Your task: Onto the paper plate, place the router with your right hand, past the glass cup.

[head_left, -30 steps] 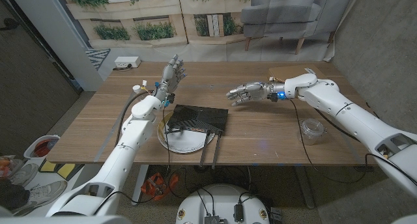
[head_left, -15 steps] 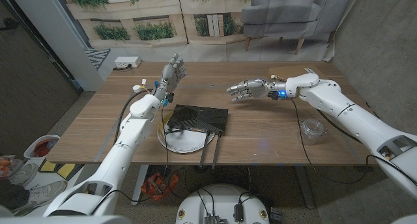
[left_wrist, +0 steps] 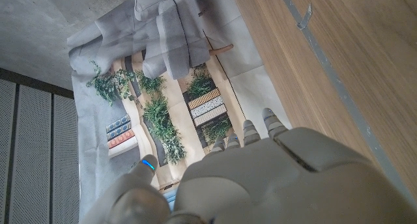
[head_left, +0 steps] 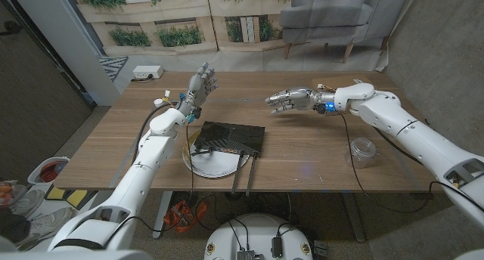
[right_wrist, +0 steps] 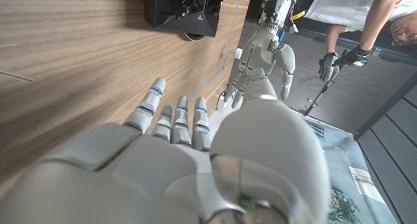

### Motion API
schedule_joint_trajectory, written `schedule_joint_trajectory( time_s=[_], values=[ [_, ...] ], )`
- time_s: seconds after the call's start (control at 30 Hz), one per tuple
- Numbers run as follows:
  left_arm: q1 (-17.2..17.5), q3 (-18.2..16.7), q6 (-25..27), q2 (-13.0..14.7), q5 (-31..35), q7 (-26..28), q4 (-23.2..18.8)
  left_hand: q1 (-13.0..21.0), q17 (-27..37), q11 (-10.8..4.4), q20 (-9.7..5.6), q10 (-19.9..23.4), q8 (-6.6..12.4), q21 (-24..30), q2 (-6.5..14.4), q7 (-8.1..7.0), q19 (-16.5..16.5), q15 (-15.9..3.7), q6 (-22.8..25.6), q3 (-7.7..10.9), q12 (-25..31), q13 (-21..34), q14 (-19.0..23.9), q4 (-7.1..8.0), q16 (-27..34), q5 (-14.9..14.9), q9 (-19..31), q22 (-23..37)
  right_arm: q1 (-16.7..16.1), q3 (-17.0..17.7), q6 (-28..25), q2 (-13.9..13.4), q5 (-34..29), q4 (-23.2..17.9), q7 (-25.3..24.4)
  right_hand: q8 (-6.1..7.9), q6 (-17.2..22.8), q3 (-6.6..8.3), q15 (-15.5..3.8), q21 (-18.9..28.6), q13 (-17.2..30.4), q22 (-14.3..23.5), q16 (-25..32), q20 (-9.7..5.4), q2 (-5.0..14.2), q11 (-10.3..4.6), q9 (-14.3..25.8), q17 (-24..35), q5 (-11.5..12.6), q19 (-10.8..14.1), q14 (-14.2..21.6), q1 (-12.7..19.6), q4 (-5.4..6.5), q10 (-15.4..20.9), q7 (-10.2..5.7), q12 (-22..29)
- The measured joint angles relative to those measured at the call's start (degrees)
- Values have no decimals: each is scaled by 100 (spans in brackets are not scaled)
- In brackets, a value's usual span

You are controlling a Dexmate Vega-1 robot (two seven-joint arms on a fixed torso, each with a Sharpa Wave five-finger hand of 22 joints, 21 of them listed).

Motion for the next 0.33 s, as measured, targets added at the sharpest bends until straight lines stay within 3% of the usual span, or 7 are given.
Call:
schedule_joint_trajectory(
  time_s=[0.33],
  values=[
    [134,-17,-6,63,-50,-81,-178,0,0,0,0,0,0,-22,0,0,0,0,0,0,0,0,0,0,0,0,0,0,-325,186,-26,-264,133,-502,-269,0,8,0,6,-71,-23,0,0,-41,0,0,-28,-53,0,-41,-110,0,0,0,-8,0]
  ],
)
